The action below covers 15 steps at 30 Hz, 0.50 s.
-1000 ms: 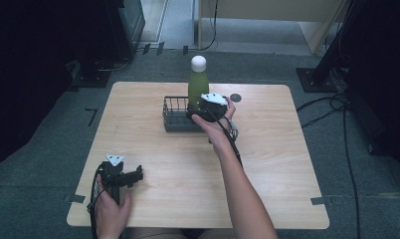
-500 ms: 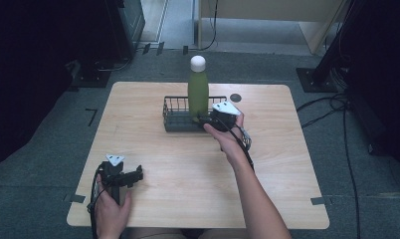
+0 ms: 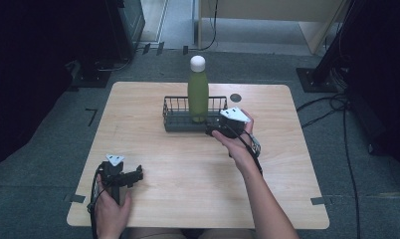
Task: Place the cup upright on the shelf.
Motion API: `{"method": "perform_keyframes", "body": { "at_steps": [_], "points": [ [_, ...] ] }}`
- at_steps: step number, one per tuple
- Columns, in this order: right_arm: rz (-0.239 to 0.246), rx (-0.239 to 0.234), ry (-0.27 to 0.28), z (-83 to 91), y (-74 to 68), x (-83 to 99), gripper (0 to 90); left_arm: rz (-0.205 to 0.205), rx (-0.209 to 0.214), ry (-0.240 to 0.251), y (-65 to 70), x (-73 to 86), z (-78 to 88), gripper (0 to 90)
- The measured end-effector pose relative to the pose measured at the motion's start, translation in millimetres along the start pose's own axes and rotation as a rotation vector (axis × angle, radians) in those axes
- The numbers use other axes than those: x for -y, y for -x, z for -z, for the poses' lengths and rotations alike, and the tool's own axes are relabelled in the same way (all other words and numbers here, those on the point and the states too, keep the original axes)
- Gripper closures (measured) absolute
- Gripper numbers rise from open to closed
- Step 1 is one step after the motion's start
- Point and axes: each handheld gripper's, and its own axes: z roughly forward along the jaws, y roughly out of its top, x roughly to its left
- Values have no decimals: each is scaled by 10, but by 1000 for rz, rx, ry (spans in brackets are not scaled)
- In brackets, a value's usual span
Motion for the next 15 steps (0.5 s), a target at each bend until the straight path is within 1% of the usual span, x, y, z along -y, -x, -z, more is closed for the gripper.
{"method": "perform_keyframes", "body": {
  "at_steps": [3,7,15],
  "points": [
    [3,-2,-1,45,19,34,134,0,0,0,0,0,0,0],
    [22,-5,-4,119,38,84,134,0,0,0,0,0,0,0],
    [35,-13,-6,270,60,164,133,0,0,0,0,0,0,0]
  ]
}}
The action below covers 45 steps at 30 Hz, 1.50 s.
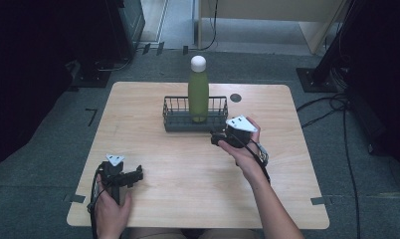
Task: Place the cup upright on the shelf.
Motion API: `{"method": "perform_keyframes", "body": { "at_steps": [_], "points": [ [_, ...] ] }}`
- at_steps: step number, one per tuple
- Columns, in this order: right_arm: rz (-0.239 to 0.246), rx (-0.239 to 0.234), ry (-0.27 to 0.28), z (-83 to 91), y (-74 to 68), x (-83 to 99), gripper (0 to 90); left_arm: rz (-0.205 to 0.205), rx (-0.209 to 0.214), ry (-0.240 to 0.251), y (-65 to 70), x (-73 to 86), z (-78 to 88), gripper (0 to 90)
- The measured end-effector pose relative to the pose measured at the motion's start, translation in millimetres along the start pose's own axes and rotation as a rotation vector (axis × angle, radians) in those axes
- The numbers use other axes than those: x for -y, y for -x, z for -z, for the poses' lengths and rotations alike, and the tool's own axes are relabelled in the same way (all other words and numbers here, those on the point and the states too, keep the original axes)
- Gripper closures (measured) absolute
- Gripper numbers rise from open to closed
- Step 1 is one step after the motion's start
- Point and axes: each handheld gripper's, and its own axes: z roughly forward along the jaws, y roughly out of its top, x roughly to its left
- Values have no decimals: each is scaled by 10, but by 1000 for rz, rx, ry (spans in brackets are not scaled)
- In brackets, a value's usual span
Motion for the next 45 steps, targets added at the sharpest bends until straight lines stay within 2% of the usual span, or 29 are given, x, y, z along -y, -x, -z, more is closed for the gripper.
{"method": "perform_keyframes", "body": {
  "at_steps": [13,26,38,45],
  "points": [
    [13,-7,-6,266,43,162,131,1,0,1,1,1,-1,0],
    [5,22,-28,472,224,449,131,0,-1,1,0,1,-1,0],
    [-57,55,-56,616,450,790,132,-2,-1,-1,-1,0,1,0],
    [-78,77,-81,680,553,967,132,-3,-1,-2,-2,0,1,0]
  ]
}}
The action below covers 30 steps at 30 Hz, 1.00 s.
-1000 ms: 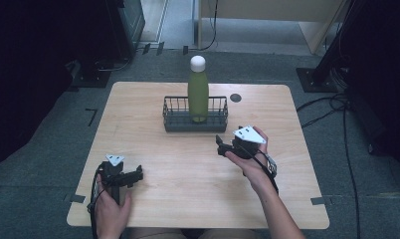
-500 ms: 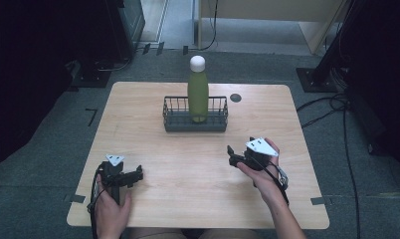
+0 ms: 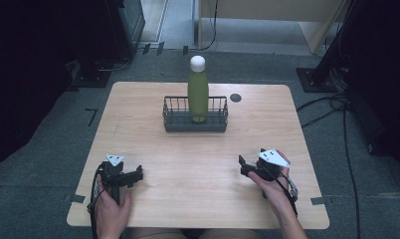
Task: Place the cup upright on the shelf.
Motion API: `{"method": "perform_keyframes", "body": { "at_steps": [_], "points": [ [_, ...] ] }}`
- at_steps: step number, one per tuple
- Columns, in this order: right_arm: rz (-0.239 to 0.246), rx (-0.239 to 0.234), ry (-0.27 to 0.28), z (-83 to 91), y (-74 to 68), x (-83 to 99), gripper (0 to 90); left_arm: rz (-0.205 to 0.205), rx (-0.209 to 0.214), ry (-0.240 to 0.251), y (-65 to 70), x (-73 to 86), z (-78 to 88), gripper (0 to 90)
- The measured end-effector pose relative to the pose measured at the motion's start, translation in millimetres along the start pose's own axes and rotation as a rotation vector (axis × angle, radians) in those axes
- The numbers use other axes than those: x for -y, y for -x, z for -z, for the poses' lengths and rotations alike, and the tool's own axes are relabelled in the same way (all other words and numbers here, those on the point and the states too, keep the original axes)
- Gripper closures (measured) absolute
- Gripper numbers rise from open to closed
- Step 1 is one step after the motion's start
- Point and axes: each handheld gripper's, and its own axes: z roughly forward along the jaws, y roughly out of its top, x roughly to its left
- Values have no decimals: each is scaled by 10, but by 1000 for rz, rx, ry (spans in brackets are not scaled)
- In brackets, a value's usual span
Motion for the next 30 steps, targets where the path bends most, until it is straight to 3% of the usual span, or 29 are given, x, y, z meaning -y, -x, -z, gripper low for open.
{"method": "perform_keyframes", "body": {
  "at_steps": [9,14,21,23,30],
  "points": [
    [-1,25,-65,68,95,175,132,-2,0,0,8,3,2,0],
    [21,40,-100,143,120,223,132,-1,1,0,9,4,2,0],
    [45,62,-236,206,181,298,125,-2,1,0,9,4,3,0],
    [12,45,-245,228,212,311,128,-2,1,1,10,4,3,0],
    [-5,76,-246,243,203,320,122,-2,1,0,9,4,3,0]
  ]
}}
